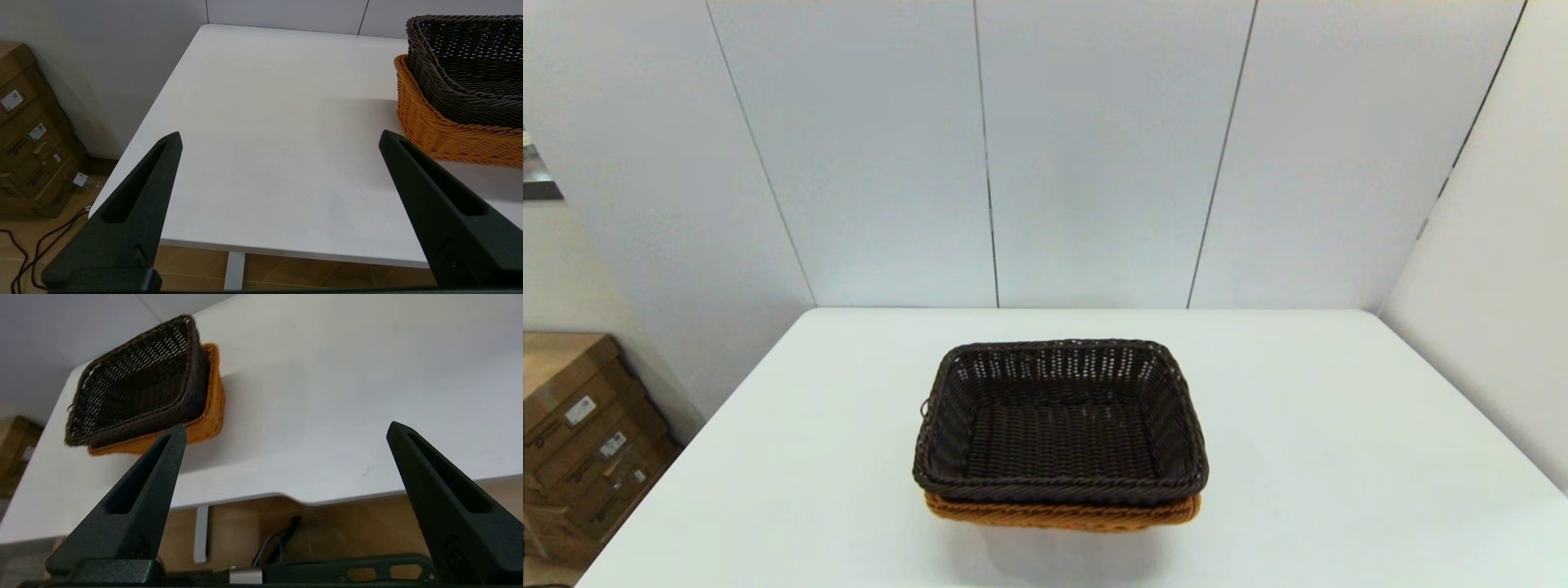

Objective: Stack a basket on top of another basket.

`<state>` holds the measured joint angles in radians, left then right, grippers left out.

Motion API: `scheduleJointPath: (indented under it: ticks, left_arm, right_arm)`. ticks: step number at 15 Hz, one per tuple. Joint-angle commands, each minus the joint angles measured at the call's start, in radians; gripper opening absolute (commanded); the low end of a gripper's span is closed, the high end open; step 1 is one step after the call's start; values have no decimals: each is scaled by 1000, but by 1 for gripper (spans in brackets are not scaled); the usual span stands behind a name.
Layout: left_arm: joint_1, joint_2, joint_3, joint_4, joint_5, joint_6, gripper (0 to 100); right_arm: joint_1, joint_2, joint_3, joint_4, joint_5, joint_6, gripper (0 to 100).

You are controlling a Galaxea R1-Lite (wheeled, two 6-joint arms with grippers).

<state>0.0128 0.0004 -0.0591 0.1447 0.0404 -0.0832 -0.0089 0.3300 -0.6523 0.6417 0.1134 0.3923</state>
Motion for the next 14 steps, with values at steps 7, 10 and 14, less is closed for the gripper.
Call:
scheduleJointPath:
  ticks: [7, 10, 14]
  left_arm:
    - [0, -2, -1, 1, 1, -1, 100]
    - [1, -2, -1, 1, 1, -1, 100]
    - [1, -2, 1, 1, 1, -1, 100]
  right_arm:
    - [6, -296, 177, -73, -18, -234, 100]
    - [6, -330, 359, -306, -104, -420, 100]
    - [6, -330, 608, -625, -158, -489, 100]
